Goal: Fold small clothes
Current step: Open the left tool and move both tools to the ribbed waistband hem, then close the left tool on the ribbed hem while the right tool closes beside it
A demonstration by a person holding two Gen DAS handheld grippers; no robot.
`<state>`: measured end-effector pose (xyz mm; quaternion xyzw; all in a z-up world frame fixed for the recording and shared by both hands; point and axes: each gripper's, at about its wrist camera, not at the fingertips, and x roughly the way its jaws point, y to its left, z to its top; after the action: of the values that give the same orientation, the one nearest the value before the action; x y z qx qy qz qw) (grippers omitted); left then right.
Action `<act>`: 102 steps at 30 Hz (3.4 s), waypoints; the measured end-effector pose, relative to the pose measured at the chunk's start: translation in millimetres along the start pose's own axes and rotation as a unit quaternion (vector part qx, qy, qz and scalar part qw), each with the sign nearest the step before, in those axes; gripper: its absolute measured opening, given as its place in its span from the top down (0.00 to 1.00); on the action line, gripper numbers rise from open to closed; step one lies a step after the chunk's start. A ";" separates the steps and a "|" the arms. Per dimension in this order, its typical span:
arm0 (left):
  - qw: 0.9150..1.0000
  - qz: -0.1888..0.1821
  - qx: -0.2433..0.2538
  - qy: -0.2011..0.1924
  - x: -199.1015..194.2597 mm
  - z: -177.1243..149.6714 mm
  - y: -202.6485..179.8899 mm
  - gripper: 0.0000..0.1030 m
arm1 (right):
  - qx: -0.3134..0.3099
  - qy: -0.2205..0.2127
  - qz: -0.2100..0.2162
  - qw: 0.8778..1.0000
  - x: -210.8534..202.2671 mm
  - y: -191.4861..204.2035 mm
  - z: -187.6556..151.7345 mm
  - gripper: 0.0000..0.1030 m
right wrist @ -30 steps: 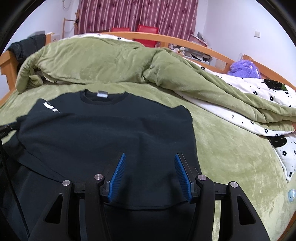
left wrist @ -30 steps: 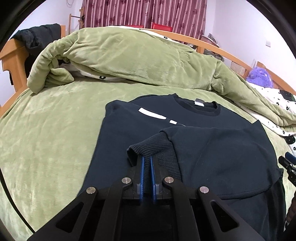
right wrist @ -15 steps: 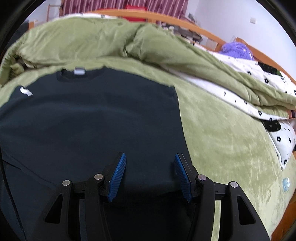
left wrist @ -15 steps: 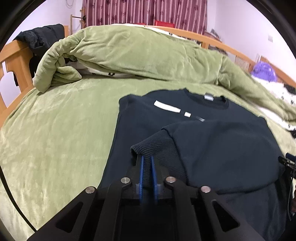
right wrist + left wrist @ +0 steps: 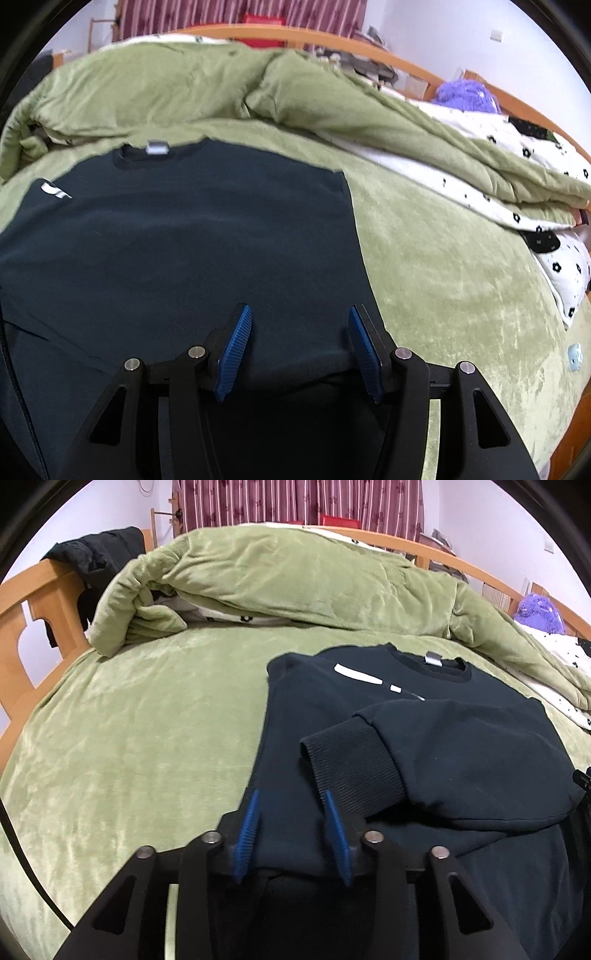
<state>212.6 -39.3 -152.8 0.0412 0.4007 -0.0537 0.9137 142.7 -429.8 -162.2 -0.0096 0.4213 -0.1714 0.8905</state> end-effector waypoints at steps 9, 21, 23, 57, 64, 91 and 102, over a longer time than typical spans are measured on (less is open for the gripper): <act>1.000 0.001 -0.010 -0.030 -44.7 -11.0 22.1 0.54 | -0.014 -0.039 0.017 0.999 -42.2 25.0 -16.8 0.39; 0.998 0.007 -0.033 -0.043 -91.6 -48.7 55.2 0.54 | -0.022 -0.032 0.023 0.999 -103.3 22.4 -73.2 0.40; 0.998 0.009 -0.034 -0.046 -99.4 -57.2 56.8 0.54 | -0.019 -0.029 0.024 0.999 -112.4 16.4 -83.9 0.40; 0.999 -0.022 -0.019 0.026 -160.9 -223.7 48.9 0.54 | 0.059 0.030 0.067 0.996 -172.6 -49.1 -253.5 0.41; 0.998 -0.023 -0.047 0.026 -148.0 -238.9 49.7 0.54 | 0.022 0.032 0.034 0.999 -166.4 -34.1 -258.9 0.41; 1.000 0.021 0.005 0.015 -147.7 -246.0 34.1 0.43 | 0.022 0.051 0.035 0.998 -158.1 -31.4 -258.7 0.42; 0.999 0.026 0.011 0.037 -148.7 -240.6 33.2 0.43 | 0.051 0.043 0.076 0.995 -152.0 -35.1 -246.5 0.43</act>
<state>-58.3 31.8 -204.6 0.0638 0.4325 -0.0323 0.8988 -142.6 -383.8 -202.0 0.0752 0.4498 -0.1246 0.8812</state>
